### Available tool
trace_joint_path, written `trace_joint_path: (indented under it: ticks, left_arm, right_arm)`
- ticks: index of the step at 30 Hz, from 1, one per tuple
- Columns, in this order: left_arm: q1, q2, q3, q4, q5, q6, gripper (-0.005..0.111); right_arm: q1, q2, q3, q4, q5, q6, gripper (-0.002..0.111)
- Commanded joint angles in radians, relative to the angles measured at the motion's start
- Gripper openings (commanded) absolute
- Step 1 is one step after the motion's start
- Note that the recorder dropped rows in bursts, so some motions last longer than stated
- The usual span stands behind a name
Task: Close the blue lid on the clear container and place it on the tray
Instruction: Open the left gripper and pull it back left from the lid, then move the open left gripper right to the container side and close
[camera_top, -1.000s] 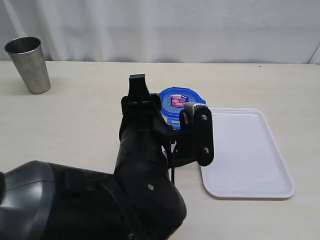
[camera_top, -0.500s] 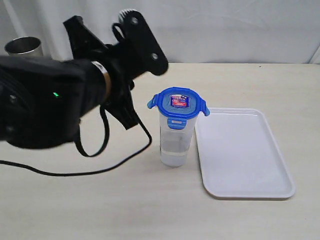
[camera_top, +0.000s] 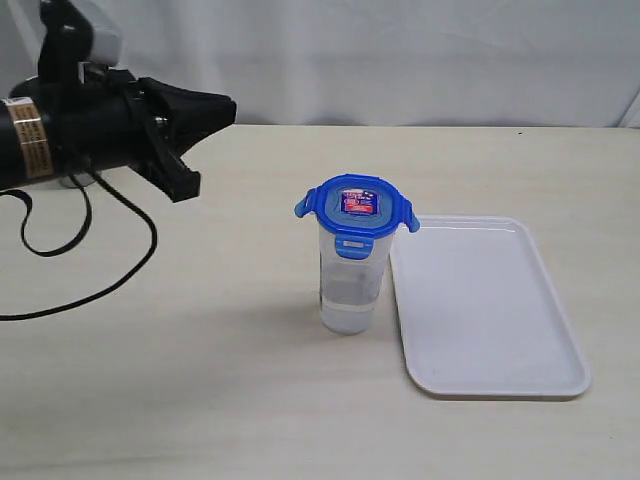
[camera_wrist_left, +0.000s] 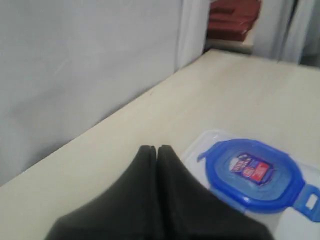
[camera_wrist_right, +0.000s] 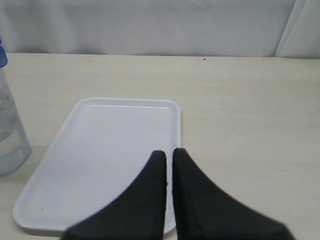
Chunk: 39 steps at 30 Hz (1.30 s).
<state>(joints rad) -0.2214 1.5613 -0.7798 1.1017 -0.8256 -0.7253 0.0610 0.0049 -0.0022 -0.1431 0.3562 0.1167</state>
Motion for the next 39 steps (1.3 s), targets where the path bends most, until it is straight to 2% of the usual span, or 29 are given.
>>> trace_joint_path:
  ticks: [1, 6, 8, 10, 13, 15, 16, 19, 29, 39]
  left_arm:
    - [0.103, 0.184, -0.030, 0.153, -0.395, 0.056, 0.000]
    - [0.112, 0.392, -0.087, 0.202, -0.395, 0.131, 0.002]
    - [0.112, 0.459, -0.089, 0.202, -0.395, 0.221, 0.011]
    - [0.112, 0.509, -0.089, 0.202, -0.395, 0.318, 0.030]
    - [0.112, 0.561, -0.089, 0.179, -0.395, 0.399, 0.071]
    - [0.103, 0.585, -0.089, 0.133, -0.395, 0.408, 0.089]
    - [0.091, 0.595, -0.091, 0.112, -0.362, 0.408, 0.093]
    - [0.054, 0.628, -0.101, 0.041, -0.279, 0.408, 0.093]
    - [-0.047, 0.713, -0.193, 0.050, -0.277, 0.410, 0.093]
    - [-0.070, 0.717, -0.200, 0.011, -0.348, 0.426, 0.093]
  right_arm:
    - [-0.001, -0.005, 0.002, 0.001, -0.012, 0.000, 0.005]
    - [-0.001, -0.005, 0.002, 0.001, -0.012, 0.000, 0.005]
    - [-0.001, -0.005, 0.002, 0.001, -0.012, 0.000, 0.005]
    - [-0.001, -0.005, 0.002, 0.001, -0.012, 0.000, 0.005]
    - [-0.001, -0.005, 0.002, 0.001, -0.012, 0.000, 0.005]
    - [-0.001, -0.005, 0.002, 0.001, -0.012, 0.000, 0.005]
    - [-0.001, -0.005, 0.002, 0.001, -0.012, 0.000, 0.005]
    - [-0.001, -0.005, 0.002, 0.001, -0.012, 0.000, 0.005]
    - [-0.001, -0.005, 0.002, 0.001, -0.012, 0.000, 0.005]
    - [-0.001, -0.005, 0.002, 0.001, -0.012, 0.000, 0.005]
